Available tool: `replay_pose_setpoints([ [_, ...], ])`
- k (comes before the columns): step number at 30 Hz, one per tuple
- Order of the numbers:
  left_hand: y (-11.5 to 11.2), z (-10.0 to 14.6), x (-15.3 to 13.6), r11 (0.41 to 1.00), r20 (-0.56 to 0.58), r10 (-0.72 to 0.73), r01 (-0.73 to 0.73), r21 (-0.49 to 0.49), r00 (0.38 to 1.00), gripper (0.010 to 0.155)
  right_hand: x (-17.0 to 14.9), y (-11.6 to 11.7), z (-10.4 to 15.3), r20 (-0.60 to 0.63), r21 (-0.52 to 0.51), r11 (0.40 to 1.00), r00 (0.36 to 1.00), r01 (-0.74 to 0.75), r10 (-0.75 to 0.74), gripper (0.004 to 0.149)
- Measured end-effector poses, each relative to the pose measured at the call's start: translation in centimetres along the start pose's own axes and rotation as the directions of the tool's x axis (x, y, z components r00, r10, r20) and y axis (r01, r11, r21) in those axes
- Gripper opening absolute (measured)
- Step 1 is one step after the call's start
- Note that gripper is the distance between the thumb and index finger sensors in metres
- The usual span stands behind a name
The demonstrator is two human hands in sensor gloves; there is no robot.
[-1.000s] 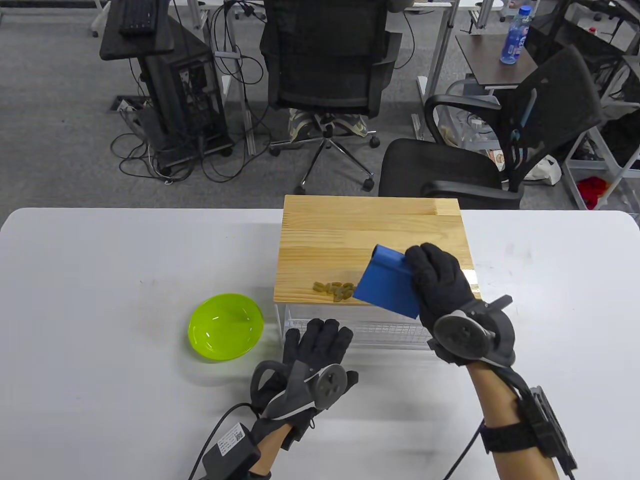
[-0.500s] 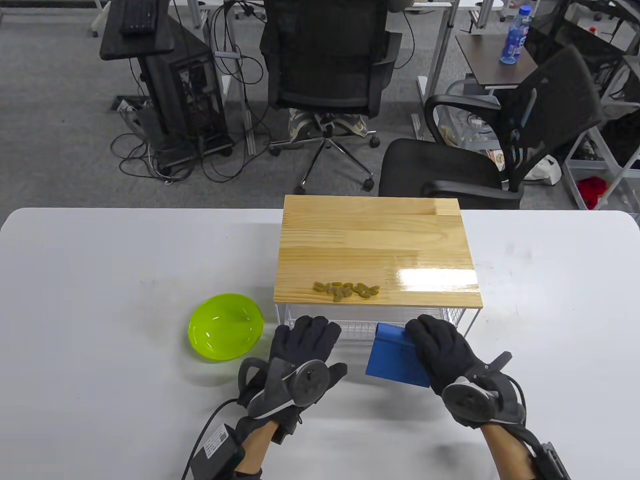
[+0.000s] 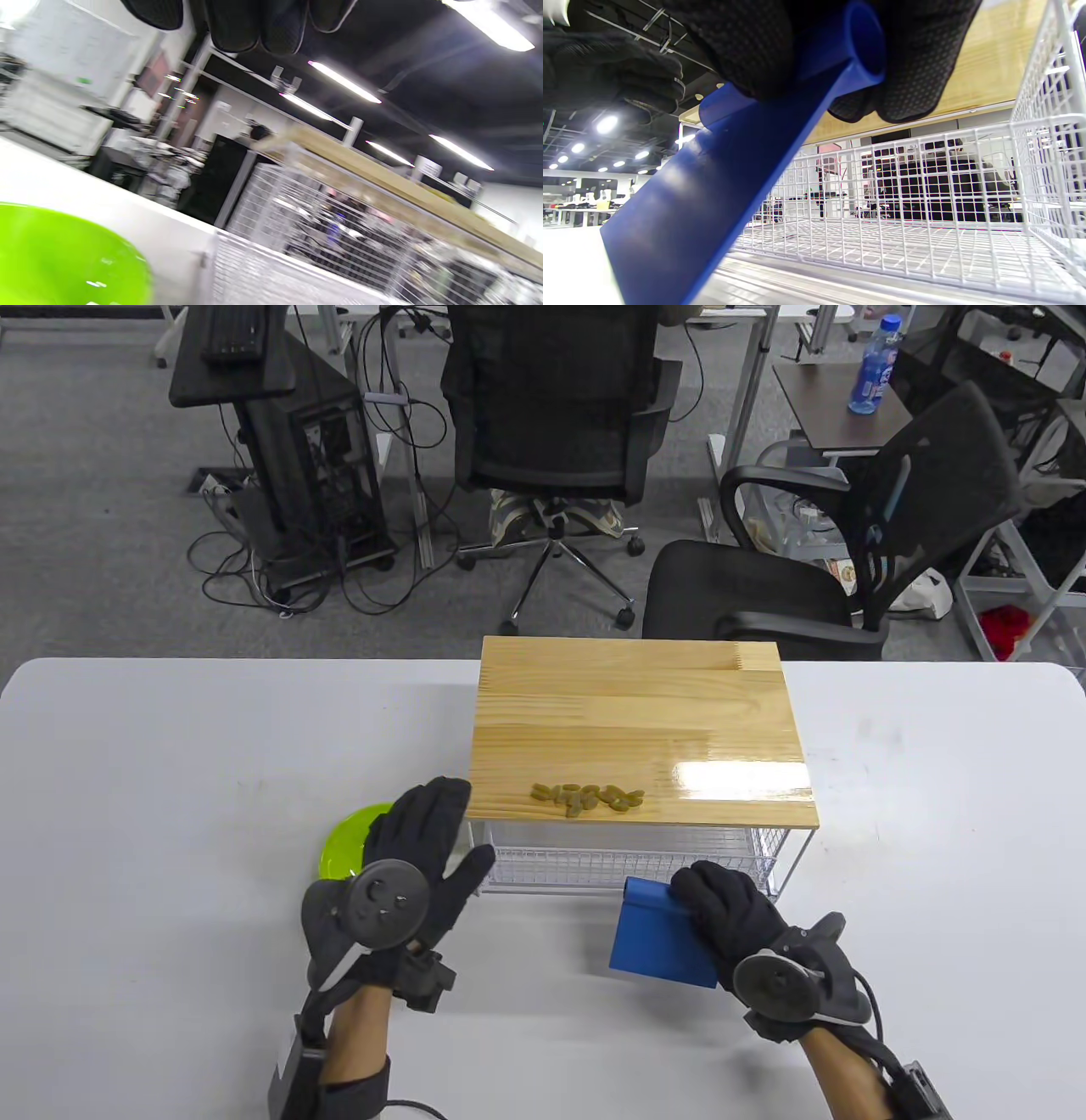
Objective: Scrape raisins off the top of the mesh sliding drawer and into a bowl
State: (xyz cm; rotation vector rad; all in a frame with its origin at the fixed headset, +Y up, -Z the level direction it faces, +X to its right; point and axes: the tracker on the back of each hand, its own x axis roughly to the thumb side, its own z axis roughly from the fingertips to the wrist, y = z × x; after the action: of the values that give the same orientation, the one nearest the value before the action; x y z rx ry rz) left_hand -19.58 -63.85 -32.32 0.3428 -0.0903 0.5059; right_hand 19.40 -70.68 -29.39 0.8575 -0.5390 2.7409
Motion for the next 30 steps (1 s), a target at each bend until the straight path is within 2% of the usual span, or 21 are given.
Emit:
replay_pose_setpoints([
  [2,0.1,-0.8,-2.9,0.999,-0.145,-0.007,0.014,0.050,0.989,0.073,-0.2,0.1,0.0,-0.005,0.011,1.000,1.000,0.017,-0.017,0.058],
  [3,-0.1,-1.0,-4.0,0.999,-0.192,-0.008,0.017,0.044,0.981,0.073,-0.2,0.1,0.0,-0.007,0.009,1.000,1.000,0.016,-0.016,0.058],
  [5,-1.0,-1.2,-7.0,0.999,-0.321,-0.022,0.030,0.019,0.947,0.072,-0.4,0.0,0.0,-0.017,0.011,1.000,1.000,0.012,-0.011,0.058],
  [8,-2.4,-1.2,-10.0,0.997,-0.446,-0.081,0.077,-0.026,0.891,0.073,-0.6,-0.1,0.0,-0.028,0.007,1.000,0.999,0.020,-0.020,0.058],
  [11,-4.0,-1.0,-12.4,0.981,-0.545,-0.192,0.145,-0.129,0.816,0.075,-0.9,0.0,0.0,-0.040,0.009,1.000,0.999,0.022,-0.021,0.058],
  [17,-6.6,-1.1,-13.7,0.912,-0.591,-0.382,0.186,-0.366,0.711,0.079,-1.1,0.2,0.0,-0.058,0.020,0.999,0.998,0.030,-0.029,0.058],
  [22,-7.5,-1.2,-14.2,0.884,-0.597,-0.410,0.141,-0.445,0.690,0.077,-1.0,0.3,0.0,-0.062,0.030,0.999,0.998,0.035,-0.033,0.058],
  [30,-8.0,-1.3,-13.9,0.896,-0.613,-0.405,0.161,-0.413,0.679,0.065,-0.7,0.5,-0.1,-0.051,0.038,0.999,0.998,0.031,-0.029,0.058],
])
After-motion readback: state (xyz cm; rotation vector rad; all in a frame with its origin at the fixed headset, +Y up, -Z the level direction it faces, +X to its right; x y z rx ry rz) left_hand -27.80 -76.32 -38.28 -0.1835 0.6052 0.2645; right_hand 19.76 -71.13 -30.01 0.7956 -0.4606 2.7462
